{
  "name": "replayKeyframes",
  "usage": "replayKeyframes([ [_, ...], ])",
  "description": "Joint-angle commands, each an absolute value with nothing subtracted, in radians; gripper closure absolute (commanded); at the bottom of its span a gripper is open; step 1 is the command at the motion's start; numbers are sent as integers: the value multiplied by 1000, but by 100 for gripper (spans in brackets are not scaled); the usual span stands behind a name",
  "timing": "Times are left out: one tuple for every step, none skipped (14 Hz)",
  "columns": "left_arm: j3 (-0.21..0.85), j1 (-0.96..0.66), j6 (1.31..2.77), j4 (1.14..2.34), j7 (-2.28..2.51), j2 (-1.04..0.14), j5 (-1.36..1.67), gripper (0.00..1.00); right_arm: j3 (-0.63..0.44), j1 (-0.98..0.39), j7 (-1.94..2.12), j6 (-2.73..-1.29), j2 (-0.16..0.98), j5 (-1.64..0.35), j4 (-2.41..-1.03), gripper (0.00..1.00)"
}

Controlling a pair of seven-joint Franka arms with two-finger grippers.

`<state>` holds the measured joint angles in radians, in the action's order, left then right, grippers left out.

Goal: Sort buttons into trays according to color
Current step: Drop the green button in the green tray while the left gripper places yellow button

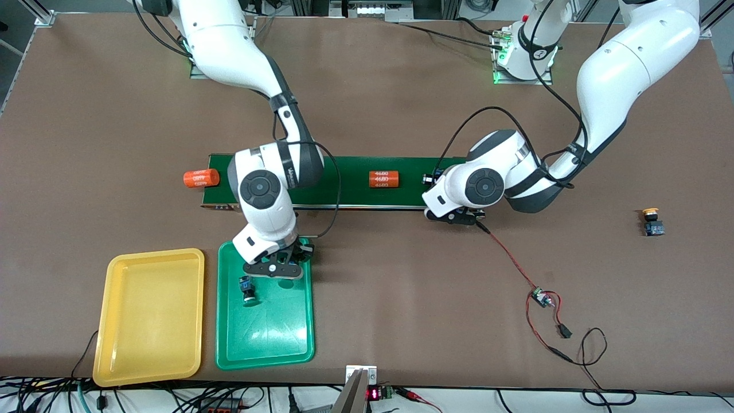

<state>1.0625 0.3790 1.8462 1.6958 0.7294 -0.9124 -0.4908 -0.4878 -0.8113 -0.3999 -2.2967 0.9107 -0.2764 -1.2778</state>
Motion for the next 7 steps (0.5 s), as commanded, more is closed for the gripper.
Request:
replayKeyframes([
  [1084, 431, 1798, 1666, 742, -855, -477, 0, -482, -759, -319, -2361, 963, -288, -1230, 100],
  [1113, 474, 1784, 1629, 741, -853, -477, 0, -482, -744, -289, -2373, 974, -288, -1230, 100],
  [1136, 515, 1757, 1614, 735, -853, -482, 0, -482, -727, -263, -2381, 980, -288, -1230, 100],
  [1155, 549, 1732, 1591, 732, -853, -483, 0, -480, -716, -243, -2388, 985, -288, -1230, 100],
  [1164, 584, 1705, 1562, 730, -853, -485, 0, -480, -712, -236, -2394, 997, -288, -1230, 100],
  [1164, 604, 1677, 1536, 729, -853, -488, 0, -479, -710, -236, -2398, 1006, -288, -1230, 100],
  [1163, 620, 1640, 1502, 729, -853, -494, 0, -465, -710, -236, -2417, 1017, -290, -1230, 100],
])
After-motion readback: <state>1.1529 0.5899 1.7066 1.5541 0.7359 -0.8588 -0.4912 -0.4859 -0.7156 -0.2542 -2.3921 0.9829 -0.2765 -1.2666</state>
